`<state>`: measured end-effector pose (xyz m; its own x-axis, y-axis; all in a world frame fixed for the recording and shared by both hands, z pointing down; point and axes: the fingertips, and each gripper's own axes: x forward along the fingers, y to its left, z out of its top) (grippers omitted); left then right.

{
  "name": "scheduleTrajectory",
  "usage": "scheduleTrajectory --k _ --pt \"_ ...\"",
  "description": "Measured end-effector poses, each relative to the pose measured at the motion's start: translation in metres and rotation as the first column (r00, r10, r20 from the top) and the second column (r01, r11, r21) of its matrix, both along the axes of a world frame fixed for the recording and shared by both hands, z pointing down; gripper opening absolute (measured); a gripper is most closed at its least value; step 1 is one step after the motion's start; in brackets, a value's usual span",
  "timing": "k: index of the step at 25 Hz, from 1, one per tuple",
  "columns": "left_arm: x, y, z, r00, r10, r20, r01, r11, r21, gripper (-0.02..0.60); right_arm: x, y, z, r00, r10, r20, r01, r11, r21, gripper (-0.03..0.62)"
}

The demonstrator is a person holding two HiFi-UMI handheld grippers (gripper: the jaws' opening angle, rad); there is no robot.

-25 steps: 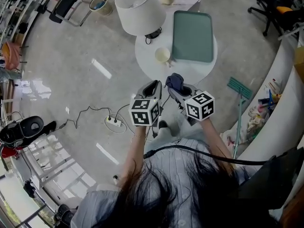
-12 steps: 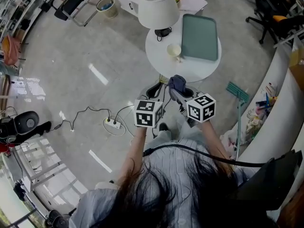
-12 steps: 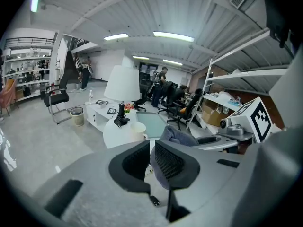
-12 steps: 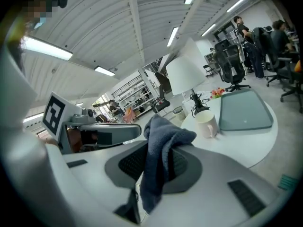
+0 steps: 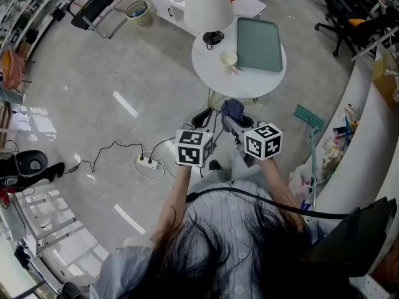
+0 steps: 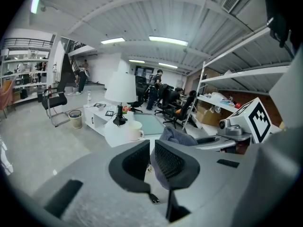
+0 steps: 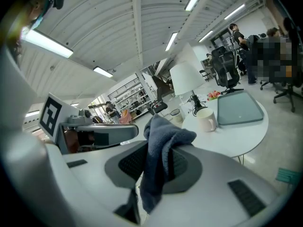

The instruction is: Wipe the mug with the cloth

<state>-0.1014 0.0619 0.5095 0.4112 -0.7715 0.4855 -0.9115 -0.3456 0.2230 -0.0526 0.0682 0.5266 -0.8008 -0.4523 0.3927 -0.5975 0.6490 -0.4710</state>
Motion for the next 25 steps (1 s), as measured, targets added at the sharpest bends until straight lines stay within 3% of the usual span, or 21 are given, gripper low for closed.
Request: scheduleTrajectory --k 13,25 --pt "0.005 0.056 0.002 0.999 0.049 0.002 -0.049 0.999 0.011 0.046 -0.004 0.06 0.001 1.0 0.011 -0.011 -0.011 1.0 0.024 0.086" --pt "0.003 0.077 -0.001 0.998 0.066 0.022 -0.067 0.997 0.025 0.046 -0.01 0.079 0.005 1.0 -0.003 -0.03 0.004 1.0 0.016 0.086"
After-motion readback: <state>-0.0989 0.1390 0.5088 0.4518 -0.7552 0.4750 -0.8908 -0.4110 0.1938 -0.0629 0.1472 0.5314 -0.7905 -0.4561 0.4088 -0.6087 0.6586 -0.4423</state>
